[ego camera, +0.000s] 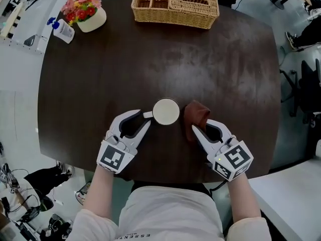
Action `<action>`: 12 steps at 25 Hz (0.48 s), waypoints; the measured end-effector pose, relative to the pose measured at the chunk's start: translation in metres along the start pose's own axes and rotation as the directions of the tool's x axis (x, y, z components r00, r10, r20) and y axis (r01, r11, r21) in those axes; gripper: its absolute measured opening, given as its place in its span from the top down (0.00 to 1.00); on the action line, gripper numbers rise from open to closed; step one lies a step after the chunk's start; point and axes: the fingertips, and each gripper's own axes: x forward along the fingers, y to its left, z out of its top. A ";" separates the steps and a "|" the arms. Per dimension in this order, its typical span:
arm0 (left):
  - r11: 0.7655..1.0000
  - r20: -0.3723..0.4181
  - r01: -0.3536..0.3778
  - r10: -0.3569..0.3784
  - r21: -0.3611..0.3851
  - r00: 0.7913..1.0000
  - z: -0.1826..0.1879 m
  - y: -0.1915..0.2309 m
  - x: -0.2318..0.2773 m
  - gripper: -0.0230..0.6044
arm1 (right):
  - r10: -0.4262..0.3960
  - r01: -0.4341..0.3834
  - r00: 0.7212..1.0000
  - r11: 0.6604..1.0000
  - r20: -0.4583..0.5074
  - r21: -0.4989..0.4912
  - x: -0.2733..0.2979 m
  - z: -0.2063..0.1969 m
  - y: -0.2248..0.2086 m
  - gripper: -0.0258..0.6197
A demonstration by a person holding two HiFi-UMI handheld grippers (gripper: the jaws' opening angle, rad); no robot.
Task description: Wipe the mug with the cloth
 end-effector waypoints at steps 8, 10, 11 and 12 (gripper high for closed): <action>0.969 0.141 -0.245 0.247 -0.033 0.959 0.067 -0.011 -0.050 0.80 | -0.085 0.092 0.993 0.992 0.086 -0.084 -0.030 0.030 0.022 0.83; 0.947 0.158 -0.321 0.320 -0.018 0.934 0.090 -0.015 -0.065 0.80 | -0.091 0.108 0.986 0.987 0.139 -0.121 -0.041 0.043 0.037 0.83; 0.935 0.168 -0.355 0.352 -0.014 0.921 0.102 -0.019 -0.074 0.83 | -0.098 0.120 0.982 0.983 0.163 -0.135 -0.048 0.049 0.046 0.83; 0.923 0.179 -0.385 0.381 -0.013 0.907 0.115 -0.022 -0.082 0.88 | -0.109 0.138 0.977 0.979 0.185 -0.151 -0.055 0.056 0.053 0.83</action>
